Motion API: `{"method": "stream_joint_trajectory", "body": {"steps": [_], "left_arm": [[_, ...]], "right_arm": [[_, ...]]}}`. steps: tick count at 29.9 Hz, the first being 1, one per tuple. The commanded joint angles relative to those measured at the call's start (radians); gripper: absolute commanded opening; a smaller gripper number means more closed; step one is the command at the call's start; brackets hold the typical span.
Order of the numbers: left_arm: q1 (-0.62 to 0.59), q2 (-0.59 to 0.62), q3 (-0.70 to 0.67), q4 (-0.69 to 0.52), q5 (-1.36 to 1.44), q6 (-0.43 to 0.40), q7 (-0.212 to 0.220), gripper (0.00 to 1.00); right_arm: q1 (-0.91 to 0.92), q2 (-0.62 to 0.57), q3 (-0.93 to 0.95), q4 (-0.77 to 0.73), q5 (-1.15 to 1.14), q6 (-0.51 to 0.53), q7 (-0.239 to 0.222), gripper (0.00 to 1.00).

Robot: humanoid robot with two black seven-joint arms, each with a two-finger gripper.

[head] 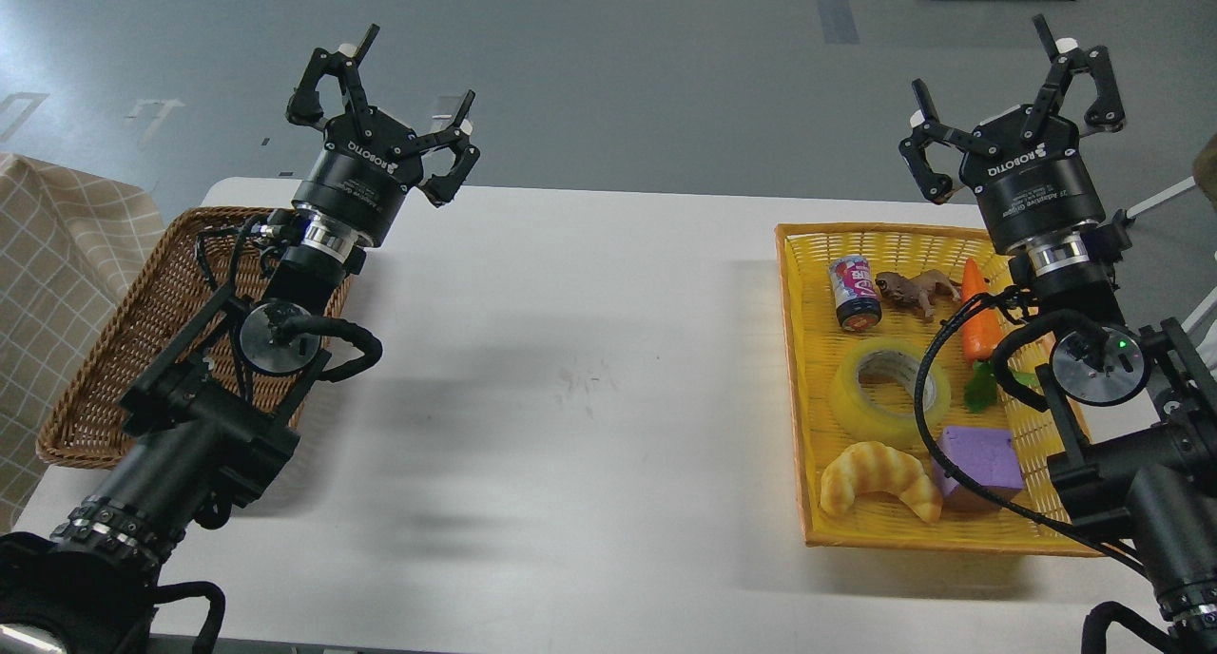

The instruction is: Place and transfer tape with both arms

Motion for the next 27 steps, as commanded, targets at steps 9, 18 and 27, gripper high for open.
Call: {"method": "stream_joint_trajectory", "body": {"steps": [9,18,27], "left_arm": [[-0.001,0.001,-0.005,-0.002,0.003,0.000,-0.001,0.98],[-0.004,0.000,-0.007,-0.002,0.001,0.000,0.001,0.98],[-0.004,-0.002,-0.007,-0.002,0.001,0.000,0.001,0.98]], "right_arm": [[0.002,-0.004,-0.003,-0.001,0.000,0.000,0.000,1.00],[0.002,-0.004,0.000,0.003,0.000,0.000,0.000,1.00],[0.006,-0.006,0.000,0.003,0.000,0.000,0.000,1.00]]}}
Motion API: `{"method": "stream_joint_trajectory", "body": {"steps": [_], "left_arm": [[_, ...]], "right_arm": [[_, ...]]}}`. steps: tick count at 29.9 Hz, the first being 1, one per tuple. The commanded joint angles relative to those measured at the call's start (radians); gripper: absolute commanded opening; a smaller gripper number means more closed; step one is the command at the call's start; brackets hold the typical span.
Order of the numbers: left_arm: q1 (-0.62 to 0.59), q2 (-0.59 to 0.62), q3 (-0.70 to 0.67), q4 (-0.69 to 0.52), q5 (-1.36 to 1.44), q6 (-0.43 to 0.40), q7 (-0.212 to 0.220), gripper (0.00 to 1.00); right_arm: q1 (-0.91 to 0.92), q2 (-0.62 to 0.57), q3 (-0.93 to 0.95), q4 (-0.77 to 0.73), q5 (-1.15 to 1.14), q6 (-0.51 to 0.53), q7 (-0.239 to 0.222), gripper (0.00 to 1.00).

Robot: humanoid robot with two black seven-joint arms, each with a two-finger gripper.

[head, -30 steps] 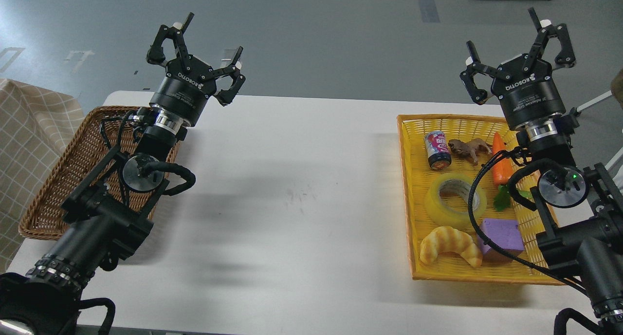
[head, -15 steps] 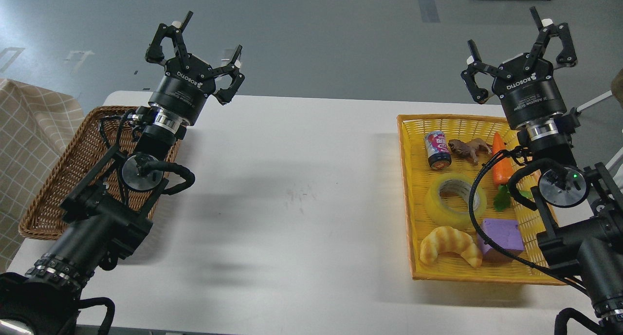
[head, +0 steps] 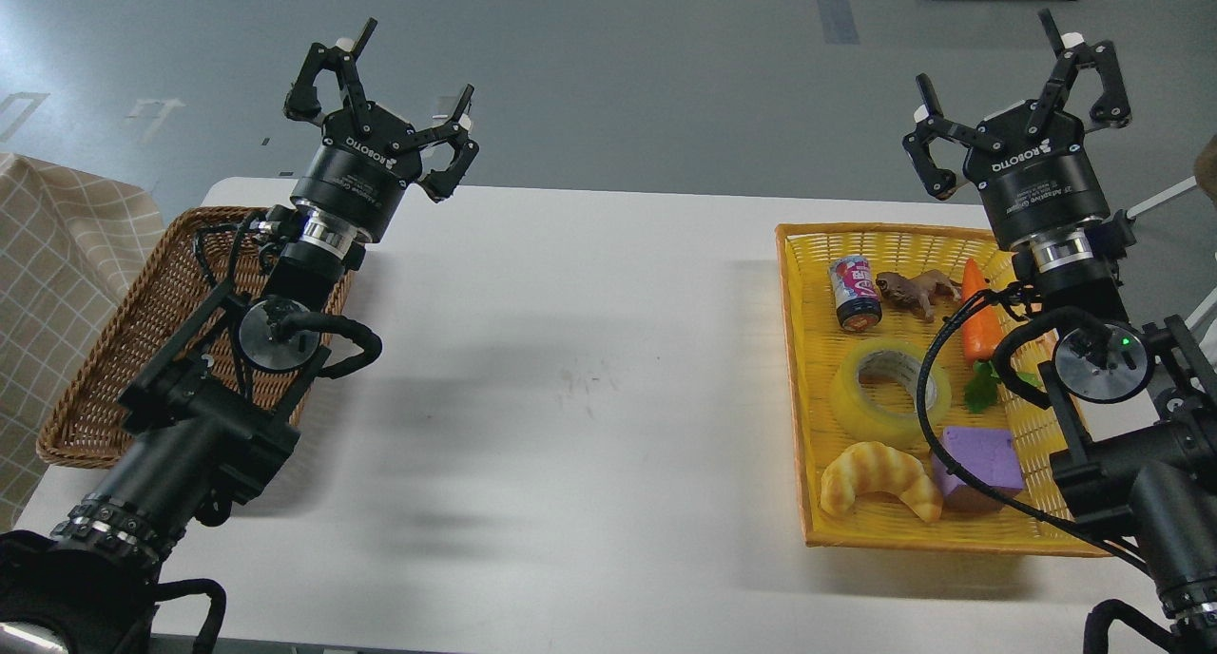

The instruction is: Place and transfer tape with both arms

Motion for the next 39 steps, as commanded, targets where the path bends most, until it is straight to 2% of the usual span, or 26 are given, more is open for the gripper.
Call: {"method": "stream_joint_trajectory", "body": {"steps": [1,34,39], "left_arm": [[0.000,0.000,0.000,0.000,0.000,0.000,0.000,0.98],[0.001,0.005,-0.005,-0.001,-0.002,0.000,-0.002,0.98],[0.001,0.005,-0.005,-0.005,-0.002,0.000,-0.002,0.98]], "right_arm": [[0.002,0.000,0.000,0.000,-0.001,0.000,0.000,1.00],[0.006,-0.003,-0.016,0.006,-0.003,0.000,-0.003,1.00],[0.017,-0.075,-0.089,0.008,-0.009,0.000,-0.003,1.00]]}}
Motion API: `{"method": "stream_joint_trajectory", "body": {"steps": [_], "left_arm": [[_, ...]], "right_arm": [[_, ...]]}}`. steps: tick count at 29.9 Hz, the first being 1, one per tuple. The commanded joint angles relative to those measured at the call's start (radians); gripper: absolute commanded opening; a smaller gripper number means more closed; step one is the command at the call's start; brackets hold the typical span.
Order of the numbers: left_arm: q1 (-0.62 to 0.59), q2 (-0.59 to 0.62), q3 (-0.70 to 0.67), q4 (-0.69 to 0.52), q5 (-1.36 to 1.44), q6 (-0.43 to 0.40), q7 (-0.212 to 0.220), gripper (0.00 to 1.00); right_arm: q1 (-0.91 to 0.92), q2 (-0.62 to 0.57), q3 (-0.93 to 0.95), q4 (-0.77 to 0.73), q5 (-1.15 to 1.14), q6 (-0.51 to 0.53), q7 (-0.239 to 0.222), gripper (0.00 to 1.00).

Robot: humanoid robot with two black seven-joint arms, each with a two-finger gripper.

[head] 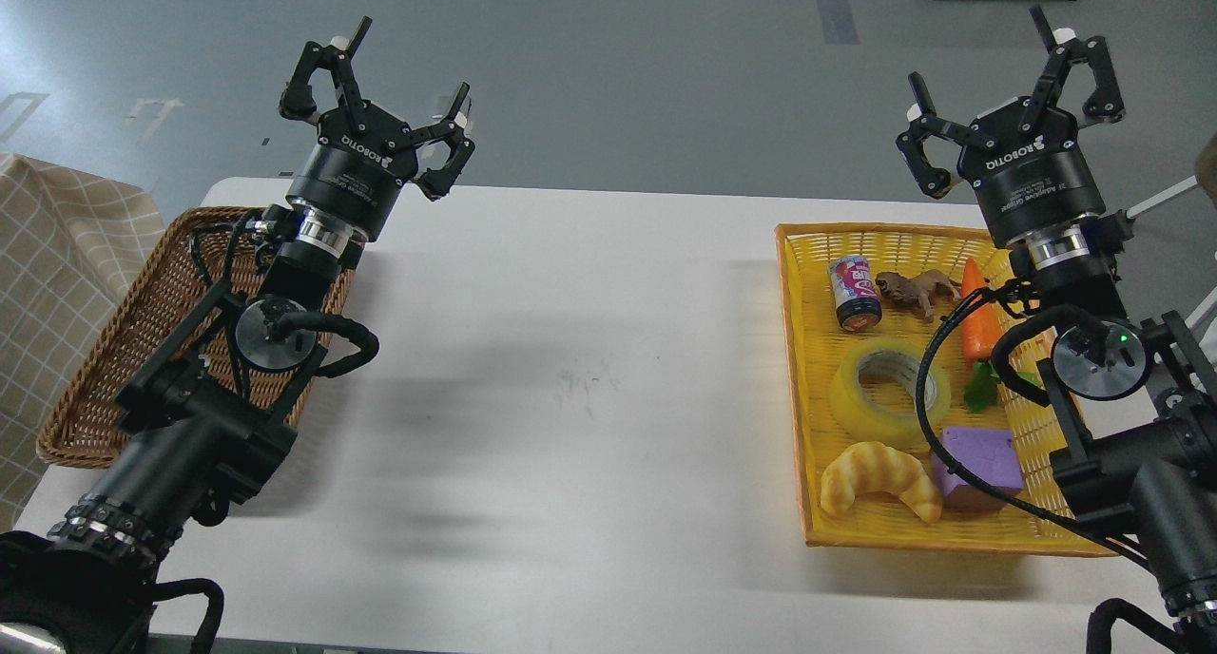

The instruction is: Place and transfer tape with both arms

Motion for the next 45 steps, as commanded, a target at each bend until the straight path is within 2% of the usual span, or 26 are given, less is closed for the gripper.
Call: {"method": "stream_joint_trajectory", "body": {"steps": [1,9,13,17,22,29,33,38,41,42,45], "left_arm": [[0.000,0.000,0.000,-0.002,0.000,0.000,0.000,0.98],[0.000,0.001,-0.001,-0.002,0.000,0.000,0.000,0.98],[0.000,0.001,-0.001,-0.002,0.000,0.000,0.000,0.98],[-0.002,0.003,-0.001,-0.002,0.000,0.000,0.000,0.98],[-0.002,0.012,-0.001,-0.002,0.000,0.000,0.000,0.98],[-0.003,0.014,-0.001,-0.005,0.001,0.000,0.002,0.98],[-0.002,0.014,-0.001,-0.008,0.001,0.000,0.000,0.98],[-0.005,0.011,-0.001,-0.009,0.001,0.000,0.000,0.98],[-0.011,0.012,-0.001,-0.011,0.001,0.000,0.000,0.98],[-0.011,0.014,-0.001,-0.011,0.001,0.000,0.000,0.98],[-0.011,0.015,-0.001,-0.013,0.000,0.000,0.000,0.98]], "right_arm": [[0.017,-0.065,-0.090,0.008,-0.005,0.000,0.000,1.00],[0.081,-0.252,-0.266,0.023,-0.033,0.000,0.000,1.00],[0.112,-0.348,-0.307,0.023,-0.176,0.000,-0.003,1.00],[0.140,-0.387,-0.344,0.024,-0.313,0.000,-0.005,1.00],[0.193,-0.494,-0.478,0.064,-0.506,0.000,-0.003,1.00],[0.273,-0.608,-0.638,0.144,-0.665,0.000,-0.009,1.00],[0.302,-0.703,-0.723,0.228,-0.836,0.000,-0.053,1.00],[0.299,-0.770,-0.781,0.290,-0.886,0.000,-0.075,1.00],[0.299,-0.781,-0.816,0.320,-0.948,0.000,-0.119,1.00],[0.298,-0.781,-0.827,0.327,-0.985,0.000,-0.148,1.00],[0.279,-0.778,-0.835,0.331,-1.043,0.000,-0.187,1.00]]}}
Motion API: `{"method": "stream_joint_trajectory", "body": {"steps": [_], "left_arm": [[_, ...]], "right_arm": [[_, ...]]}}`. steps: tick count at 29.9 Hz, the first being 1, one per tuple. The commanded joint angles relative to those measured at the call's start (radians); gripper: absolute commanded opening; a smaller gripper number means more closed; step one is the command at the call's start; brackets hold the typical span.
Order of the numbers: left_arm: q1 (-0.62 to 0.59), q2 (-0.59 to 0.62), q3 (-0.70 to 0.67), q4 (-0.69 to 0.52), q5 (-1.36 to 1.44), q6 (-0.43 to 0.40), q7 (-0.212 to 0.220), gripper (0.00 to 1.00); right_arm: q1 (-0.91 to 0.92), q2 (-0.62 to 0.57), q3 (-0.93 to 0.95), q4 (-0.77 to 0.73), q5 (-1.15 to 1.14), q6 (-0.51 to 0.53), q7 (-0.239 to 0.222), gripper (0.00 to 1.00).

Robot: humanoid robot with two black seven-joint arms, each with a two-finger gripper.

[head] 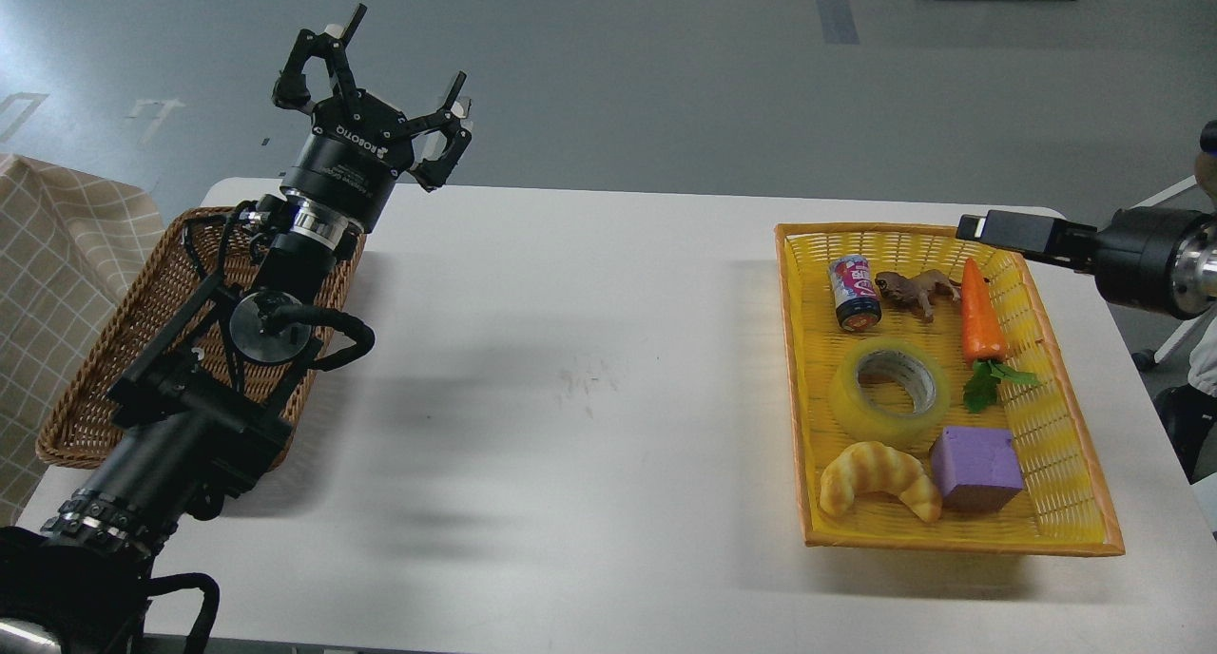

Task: Place and transfer tape with both arms
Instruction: 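Reach the right gripper down into the yellow tray toward the tape roll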

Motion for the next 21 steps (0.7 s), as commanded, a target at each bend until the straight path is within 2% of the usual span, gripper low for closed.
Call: {"method": "stream_joint_trajectory", "body": {"steps": [1,21], "left_arm": [[0.000,0.003,0.000,0.000,-0.002,0.000,0.000,0.98],[-0.002,0.038,-0.014,-0.003,-0.002,0.000,0.000,0.98]], "right_arm": [[-0.022,0.003,-0.015,0.007,-0.069,0.000,-0.040,1.00],[-0.098,0.143,-0.069,-0.023,-0.280,0.000,-0.041,0.94]]}}
